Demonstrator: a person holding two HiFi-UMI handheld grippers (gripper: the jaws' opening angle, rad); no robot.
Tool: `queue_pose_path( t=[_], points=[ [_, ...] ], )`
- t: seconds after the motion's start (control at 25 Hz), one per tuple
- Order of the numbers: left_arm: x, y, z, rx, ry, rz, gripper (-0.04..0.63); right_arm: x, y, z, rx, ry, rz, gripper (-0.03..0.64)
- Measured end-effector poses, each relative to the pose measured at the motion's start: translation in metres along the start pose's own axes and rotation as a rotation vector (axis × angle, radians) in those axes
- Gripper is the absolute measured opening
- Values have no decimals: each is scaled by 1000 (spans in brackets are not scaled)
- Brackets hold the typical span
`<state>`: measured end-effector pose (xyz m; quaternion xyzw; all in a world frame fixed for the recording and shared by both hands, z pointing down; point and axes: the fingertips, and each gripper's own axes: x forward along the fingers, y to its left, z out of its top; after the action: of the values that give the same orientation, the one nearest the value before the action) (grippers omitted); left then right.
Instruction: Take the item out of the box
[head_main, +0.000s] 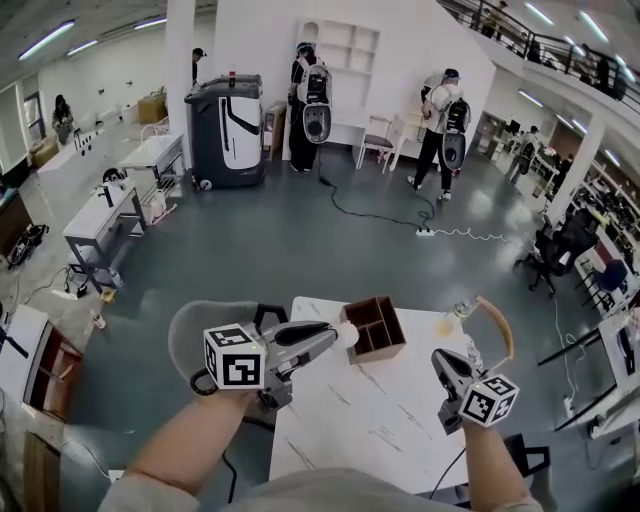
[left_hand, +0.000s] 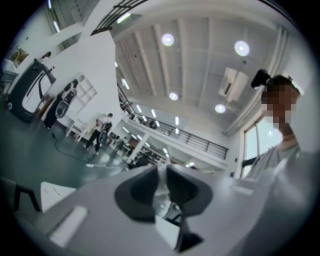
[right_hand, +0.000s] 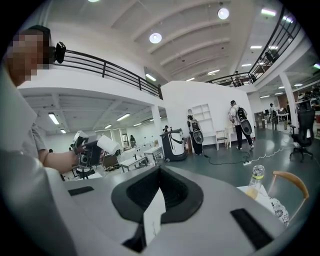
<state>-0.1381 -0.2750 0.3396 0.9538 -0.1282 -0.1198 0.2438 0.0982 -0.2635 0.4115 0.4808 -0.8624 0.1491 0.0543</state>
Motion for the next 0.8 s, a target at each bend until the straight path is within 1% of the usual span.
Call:
queue_pose_path(
  t=[0.12,0.28,0.48,0.64,0.8],
  points=[
    [2,-13,-6,-21,-30,12,60,-15,-5,10,-15,-24,14,6],
    [16,-31,-20,-23,-63,50,60,-38,-22,15,-24,-35,42,6],
    [43,-57,-33,-67,-160,103,60,-76,-45,20,-44,-20,92,6],
    [71,-83,-49,-78,-211,135,60,-110,-64,23,-72,-17,146,6],
    [96,-114,-64,-89,-267,151,60,-139,-79,25,-79,-34,199,6]
  ],
)
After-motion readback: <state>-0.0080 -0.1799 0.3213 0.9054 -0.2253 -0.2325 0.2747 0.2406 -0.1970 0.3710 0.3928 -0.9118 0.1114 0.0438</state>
